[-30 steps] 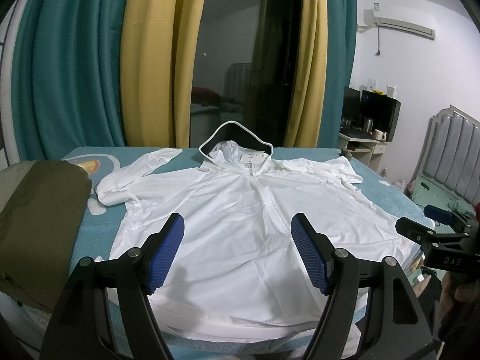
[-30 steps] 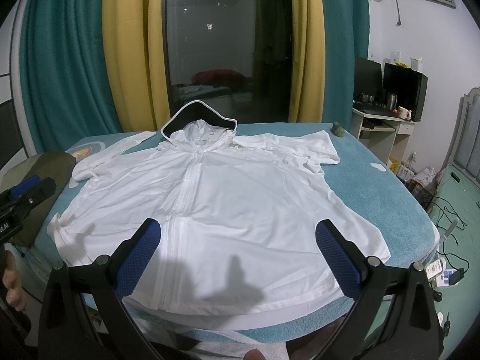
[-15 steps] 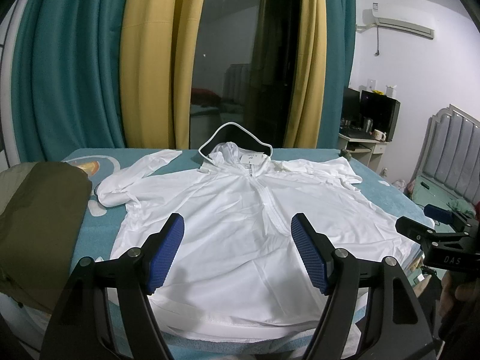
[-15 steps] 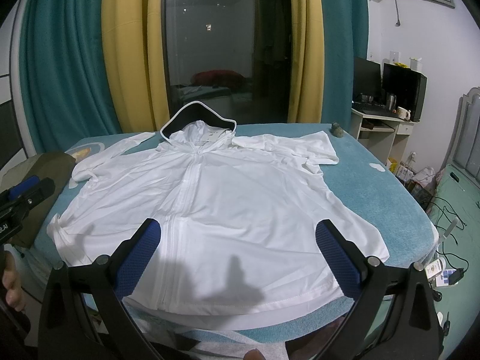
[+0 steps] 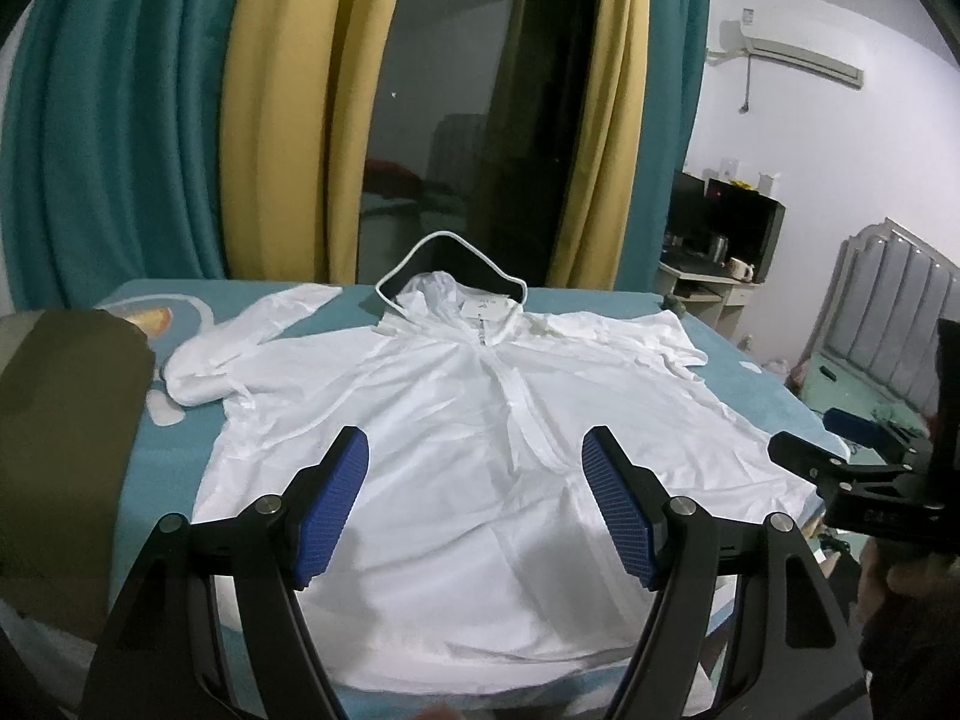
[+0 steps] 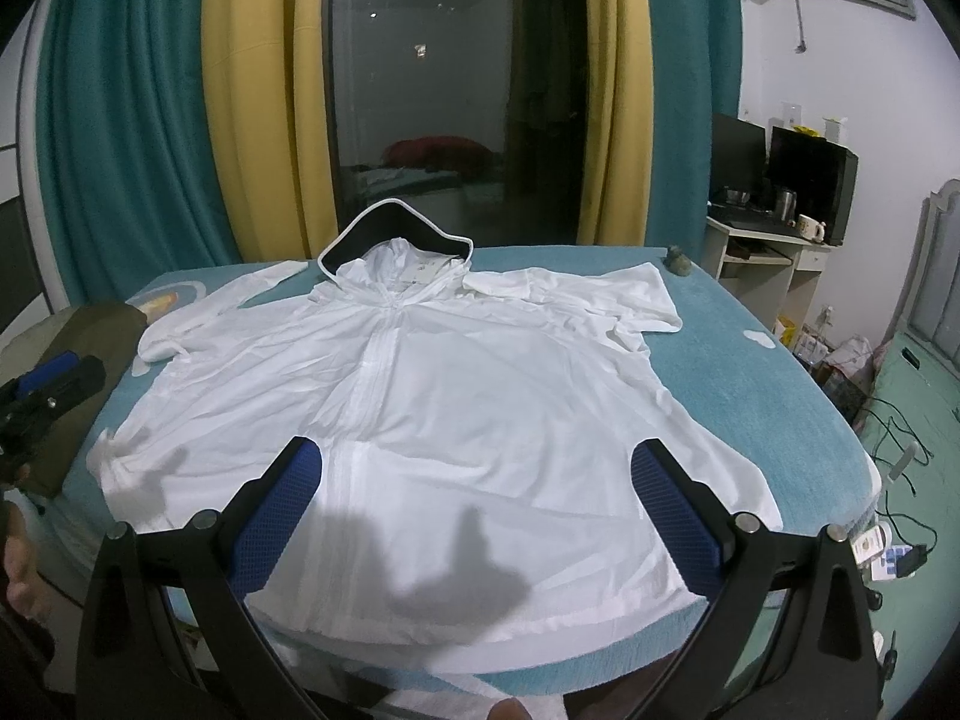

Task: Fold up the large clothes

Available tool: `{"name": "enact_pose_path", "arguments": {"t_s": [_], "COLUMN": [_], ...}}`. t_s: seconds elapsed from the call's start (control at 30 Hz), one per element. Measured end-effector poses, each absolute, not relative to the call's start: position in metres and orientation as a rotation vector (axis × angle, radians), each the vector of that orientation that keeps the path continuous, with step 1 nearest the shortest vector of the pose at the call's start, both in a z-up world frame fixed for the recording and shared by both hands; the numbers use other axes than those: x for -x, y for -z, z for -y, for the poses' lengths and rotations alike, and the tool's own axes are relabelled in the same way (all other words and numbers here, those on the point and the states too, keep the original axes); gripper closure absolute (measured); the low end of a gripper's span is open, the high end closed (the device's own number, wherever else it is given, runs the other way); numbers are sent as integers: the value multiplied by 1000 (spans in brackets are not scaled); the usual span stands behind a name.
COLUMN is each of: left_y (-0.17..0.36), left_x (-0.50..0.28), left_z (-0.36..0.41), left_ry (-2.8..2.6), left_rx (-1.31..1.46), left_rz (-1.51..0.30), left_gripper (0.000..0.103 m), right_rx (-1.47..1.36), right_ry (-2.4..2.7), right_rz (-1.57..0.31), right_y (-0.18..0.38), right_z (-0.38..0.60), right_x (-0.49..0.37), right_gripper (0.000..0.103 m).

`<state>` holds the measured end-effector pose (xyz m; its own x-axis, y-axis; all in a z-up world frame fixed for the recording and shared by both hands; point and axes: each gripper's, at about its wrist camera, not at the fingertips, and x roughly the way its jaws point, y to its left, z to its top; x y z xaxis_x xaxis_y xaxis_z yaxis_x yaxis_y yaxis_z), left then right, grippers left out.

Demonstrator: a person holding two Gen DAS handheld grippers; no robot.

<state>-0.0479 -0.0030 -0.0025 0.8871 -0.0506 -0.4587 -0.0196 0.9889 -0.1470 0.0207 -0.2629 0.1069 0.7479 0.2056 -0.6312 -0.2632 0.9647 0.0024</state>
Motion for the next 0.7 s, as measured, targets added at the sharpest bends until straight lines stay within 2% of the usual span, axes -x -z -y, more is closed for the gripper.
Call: {"name": "enact_pose_path", "arguments": {"t_s": [0.5, 0.6, 0.7], "left_y": [21, 28, 37], "left_x": [-70, -92, -108], "left_z": [-64, -81, -99], "left_ry": [-83, -103, -130], "left_rx": [164, 189, 215], "left_rz": [-611, -637, -657], "left_gripper": [26, 26, 26], "right_rx": [302, 337, 400], "right_ry": [-394, -419, -447], "right_rz": [-802, -850, -868], "right_y": [-67, -52, -40], "right_z": [239, 229, 214], "right_x": [-184, -224, -260], "right_gripper": [2, 11, 14]}}
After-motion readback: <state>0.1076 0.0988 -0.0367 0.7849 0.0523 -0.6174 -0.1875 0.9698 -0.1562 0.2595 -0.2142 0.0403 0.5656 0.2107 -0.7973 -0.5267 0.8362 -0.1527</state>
